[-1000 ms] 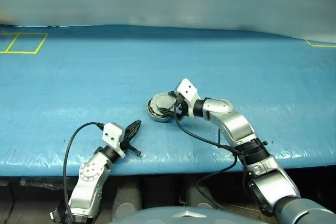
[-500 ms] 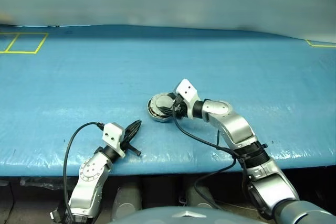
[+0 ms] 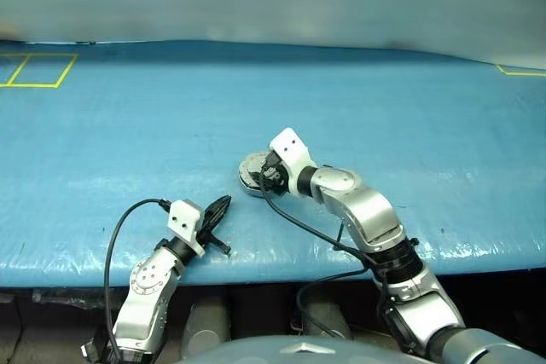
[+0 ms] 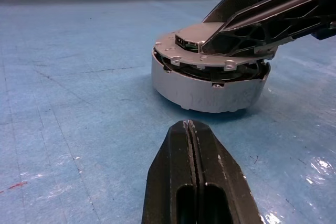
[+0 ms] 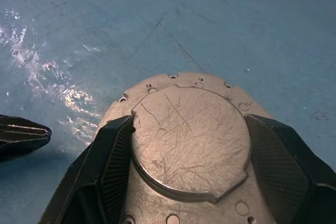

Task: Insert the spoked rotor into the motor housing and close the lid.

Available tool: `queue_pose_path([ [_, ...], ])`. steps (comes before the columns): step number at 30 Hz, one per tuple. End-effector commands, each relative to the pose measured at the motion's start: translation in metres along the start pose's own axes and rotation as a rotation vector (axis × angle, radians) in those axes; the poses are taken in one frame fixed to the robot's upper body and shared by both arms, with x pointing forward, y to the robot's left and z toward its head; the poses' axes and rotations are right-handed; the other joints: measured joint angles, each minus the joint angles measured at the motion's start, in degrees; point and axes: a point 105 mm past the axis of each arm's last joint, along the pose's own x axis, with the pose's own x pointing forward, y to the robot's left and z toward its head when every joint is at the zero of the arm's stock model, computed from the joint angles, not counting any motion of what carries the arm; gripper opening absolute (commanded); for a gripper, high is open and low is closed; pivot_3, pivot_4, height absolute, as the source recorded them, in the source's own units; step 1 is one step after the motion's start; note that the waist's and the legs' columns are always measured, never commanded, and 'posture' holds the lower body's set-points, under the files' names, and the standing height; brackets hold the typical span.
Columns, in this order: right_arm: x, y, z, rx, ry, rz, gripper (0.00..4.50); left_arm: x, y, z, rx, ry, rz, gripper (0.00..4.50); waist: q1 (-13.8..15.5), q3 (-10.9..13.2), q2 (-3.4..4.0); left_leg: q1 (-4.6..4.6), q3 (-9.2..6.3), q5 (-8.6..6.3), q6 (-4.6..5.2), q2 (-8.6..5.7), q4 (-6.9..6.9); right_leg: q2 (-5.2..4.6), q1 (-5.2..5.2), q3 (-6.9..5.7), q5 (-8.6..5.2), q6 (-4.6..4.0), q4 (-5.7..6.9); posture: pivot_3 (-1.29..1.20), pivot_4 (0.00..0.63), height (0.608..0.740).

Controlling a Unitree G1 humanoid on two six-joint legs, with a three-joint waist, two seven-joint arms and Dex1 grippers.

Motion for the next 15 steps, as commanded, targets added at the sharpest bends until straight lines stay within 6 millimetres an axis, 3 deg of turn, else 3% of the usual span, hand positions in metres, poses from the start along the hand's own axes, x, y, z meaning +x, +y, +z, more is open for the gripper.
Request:
queue_pose_path([
  [1,-0.004,-0.004,0.012,0.022,-0.045,-0.079,3.01,0.002,-0.004,0.008,0.004,-0.037,-0.011,0.0,0.0,0.0,0.0,0.0,0.0,0.0,0.0,0.0,0.0,0.0,0.0,0.0,0.0,0.0,0.0,0.0,0.15,0.74],
  [8,-0.003,0.005,0.005,0.023,-0.064,-0.089,3.01,0.003,-0.006,0.007,0.0,-0.037,-0.015,0.0,0.0,0.0,0.0,0.0,0.0,0.0,0.0,0.0,0.0,-0.01,0.01,0.0,-0.12,-0.19,-0.02,0.0,0.15,0.74],
  [15,-0.001,0.0,0.005,0.052,-0.051,-0.163,3.01,0.003,-0.006,0.007,0.0,-0.035,-0.021,0.0,0.0,0.0,0.0,0.01,-0.02,0.0,0.0,0.01,0.0,0.0,0.01,-0.01,-0.14,-0.22,0.0,0.0,0.15,0.74],
])
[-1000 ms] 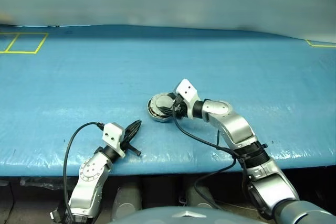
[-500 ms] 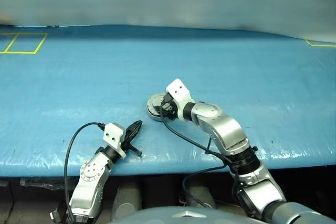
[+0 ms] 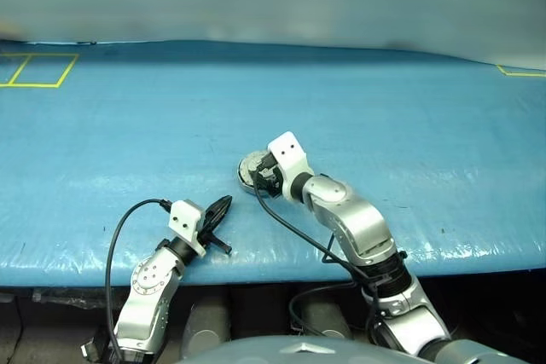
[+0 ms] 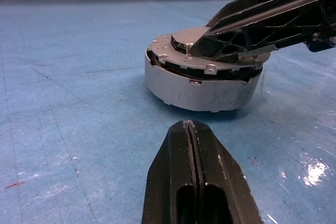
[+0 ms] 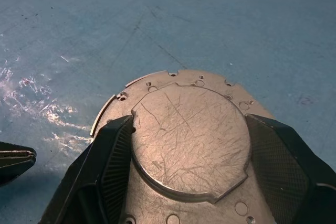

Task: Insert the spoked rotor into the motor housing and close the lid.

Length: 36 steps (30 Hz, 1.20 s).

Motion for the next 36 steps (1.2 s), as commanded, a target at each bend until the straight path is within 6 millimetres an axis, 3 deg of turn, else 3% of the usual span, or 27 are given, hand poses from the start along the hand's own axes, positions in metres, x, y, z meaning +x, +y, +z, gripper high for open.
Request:
queue_pose_path([
  [1,-0.002,-0.002,0.01,0.008,-0.036,-0.059,3.01,0.003,-0.005,0.007,0.006,-0.033,-0.019,0.0,0.0,0.0,0.0,0.0,0.0,0.0,0.0,0.0,0.0,0.0,0.0,0.0,0.0,0.0,0.0,0.0,0.15,0.74],
  [16,0.002,0.008,0.004,0.005,0.035,-0.115,3.01,0.002,-0.007,0.006,-0.003,-0.03,-0.02,0.0,-0.1,0.0,0.01,0.0,0.01,0.0,0.0,0.01,0.0,-0.01,-0.01,0.01,-0.04,-0.06,-0.02,0.0,0.15,0.74],
  [36,0.007,0.004,0.012,0.102,0.065,-0.212,3.01,0.004,-0.004,0.009,0.011,-0.046,-0.014,0.0,-0.1,0.0,0.01,0.0,0.0,0.0,-0.01,0.01,-0.03,-0.02,-0.04,0.0,-0.06,-0.1,-0.02,0.0,0.15,0.74],
])
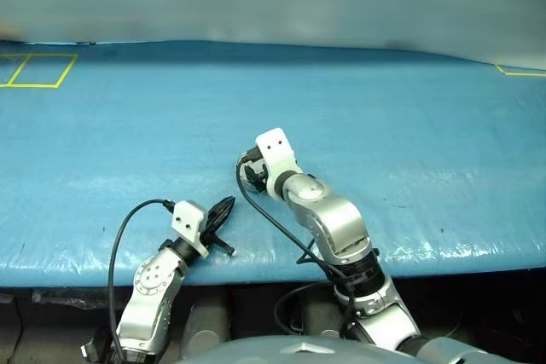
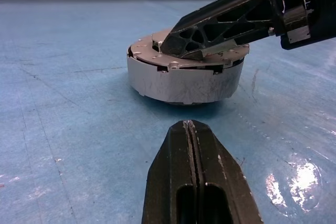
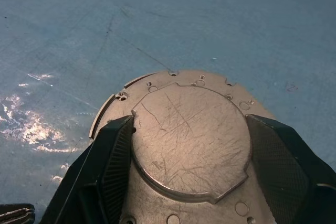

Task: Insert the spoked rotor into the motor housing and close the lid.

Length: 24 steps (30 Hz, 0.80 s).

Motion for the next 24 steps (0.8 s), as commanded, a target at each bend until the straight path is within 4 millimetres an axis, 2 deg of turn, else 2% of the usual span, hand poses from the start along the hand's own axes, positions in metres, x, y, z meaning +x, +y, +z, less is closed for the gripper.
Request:
queue_pose_path([
  [1,-0.001,-0.006,0.004,0.024,-0.009,-0.049,3.01,0.002,0.001,0.009,0.02,-0.045,0.003,0.0,0.0,0.0,0.0,0.0,0.0,0.0,0.0,0.0,0.0,0.0,0.0,0.0,0.0,0.0,0.0,0.0,0.15,0.74],
  [14,-0.002,0.001,-0.003,0.087,0.014,-0.072,3.01,0.001,0.021,0.014,0.089,-0.069,0.133,0.0,0.1,0.0,0.01,-0.02,-0.01,0.0,0.0,-0.03,-0.01,-0.07,-0.23,-0.04,-0.01,0.0,-0.05,0.0,0.15,0.74],
  [19,-0.004,0.004,0.008,0.128,-0.035,-0.074,3.01,0.002,0.034,0.021,0.144,-0.1,0.204,0.0,0.2,0.0,0.01,-0.06,-0.01,0.0,0.0,-0.03,-0.01,-0.07,-0.26,-0.04,0.0,0.01,-0.05,0.0,0.15,0.74],
  [24,-0.004,0.001,0.013,0.19,-0.065,-0.129,3.01,0.002,0.036,0.02,0.157,-0.094,0.21,0.0,0.1,0.0,0.0,-0.26,0.02,0.0,0.0,-0.04,0.0,-0.06,-0.23,-0.02,0.08,0.14,-0.03,0.0,0.15,0.74],
])
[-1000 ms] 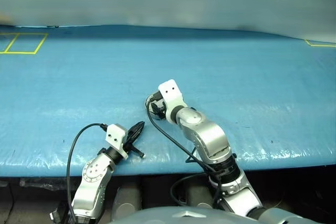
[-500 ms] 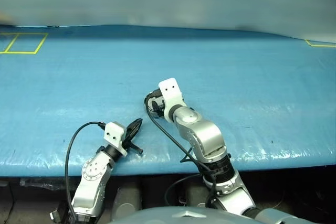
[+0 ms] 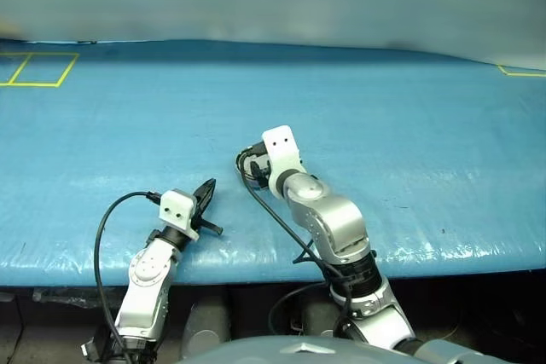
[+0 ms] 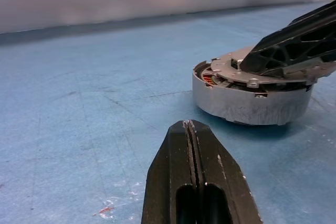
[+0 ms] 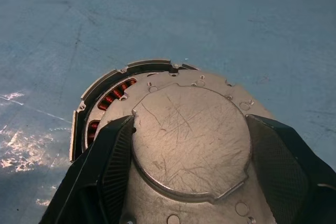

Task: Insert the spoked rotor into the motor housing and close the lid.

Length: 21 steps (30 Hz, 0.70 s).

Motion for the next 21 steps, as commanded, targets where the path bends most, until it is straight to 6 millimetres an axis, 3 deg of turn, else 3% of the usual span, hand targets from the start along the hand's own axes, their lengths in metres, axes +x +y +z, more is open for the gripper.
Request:
queue_pose_path([
  [1,-0.004,0.013,0.012,0.125,-0.052,-0.03,3.01,0.0,0.001,0.005,0.017,-0.027,0.0,0.0,0.0,0.0,0.0,-0.05,0.0,0.0,0.0,0.0,0.0,0.0,-0.01,0.01,0.05,0.07,0.0,0.0,0.15,0.74],
  [7,-0.007,0.023,0.012,-0.036,-0.073,0.065,3.01,0.0,-0.002,0.003,0.012,-0.016,-0.016,0.0,-0.5,0.0,-0.01,-0.12,0.07,0.0,0.0,0.0,-0.16,0.02,-0.17,0.06,0.14,0.24,0.0,0.0,0.15,0.74],
  [14,-0.004,-0.007,-0.001,-0.054,-0.009,-0.005,3.01,0.0,-0.007,0.0,-0.005,-0.006,-0.037,0.0,-0.8,0.0,-0.02,-0.08,0.05,0.01,-0.01,0.01,-0.24,0.07,-0.18,0.05,0.11,0.19,0.03,0.0,0.15,0.74],
  [21,0.0,0.002,0.002,-0.141,-0.063,0.051,3.01,0.001,-0.01,0.0,-0.024,-0.008,-0.053,0.0,-0.7,0.0,-0.02,-0.08,0.06,0.07,-0.1,0.02,-0.13,0.04,-0.19,0.06,0.12,0.21,0.02,0.0,0.15,0.74],
])
